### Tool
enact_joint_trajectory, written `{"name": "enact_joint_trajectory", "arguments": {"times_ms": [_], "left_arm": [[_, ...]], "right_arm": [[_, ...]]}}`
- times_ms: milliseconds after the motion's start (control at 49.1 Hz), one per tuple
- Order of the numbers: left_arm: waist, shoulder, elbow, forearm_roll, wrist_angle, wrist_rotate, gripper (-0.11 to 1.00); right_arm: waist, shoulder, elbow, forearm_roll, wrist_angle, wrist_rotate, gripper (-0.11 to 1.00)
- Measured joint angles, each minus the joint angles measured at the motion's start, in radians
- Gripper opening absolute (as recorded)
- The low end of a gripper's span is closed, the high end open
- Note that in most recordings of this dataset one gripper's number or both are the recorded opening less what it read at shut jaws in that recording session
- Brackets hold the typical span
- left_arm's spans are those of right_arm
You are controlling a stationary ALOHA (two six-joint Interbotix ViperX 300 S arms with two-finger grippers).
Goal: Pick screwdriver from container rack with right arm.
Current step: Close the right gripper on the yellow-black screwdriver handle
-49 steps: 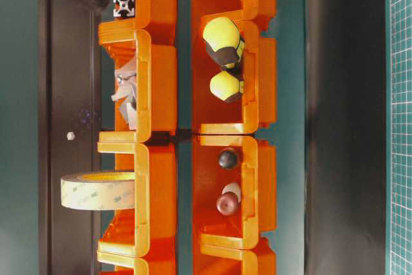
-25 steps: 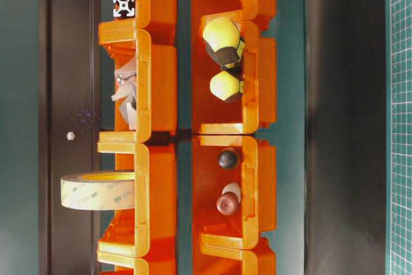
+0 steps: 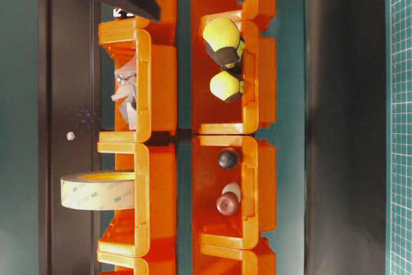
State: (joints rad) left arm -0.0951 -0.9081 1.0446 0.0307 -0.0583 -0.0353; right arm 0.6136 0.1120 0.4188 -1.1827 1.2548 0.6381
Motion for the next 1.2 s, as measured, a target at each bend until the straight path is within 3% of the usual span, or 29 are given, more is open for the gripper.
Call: {"name": "enact_joint_trajectory", "arguments": {"times_ms": [224,632,958,1202], "left_arm": [[-0.002,-0.002,0.0,0.0,0.0,0.0,0.0],[-0.002,-0.003,0.0,0.0,0.0,-0.002,0.0],[0.0,-0.005,0.0,0.0,0.002,-0.006,0.0],[0.0,-0.005,0.0,0.0,0.002,-0.018,0.0]], "right_arm": [[-0.078,0.028,0.02,-0.044,-0.025,0.078,0.84],[-0.15,0.044,0.038,-0.051,-0.118,0.086,0.84],[-0.175,0.054,0.044,-0.048,-0.121,0.092,0.8],[-0.175,0.054,0.043,-0.046,-0.106,0.092,0.69]]}}
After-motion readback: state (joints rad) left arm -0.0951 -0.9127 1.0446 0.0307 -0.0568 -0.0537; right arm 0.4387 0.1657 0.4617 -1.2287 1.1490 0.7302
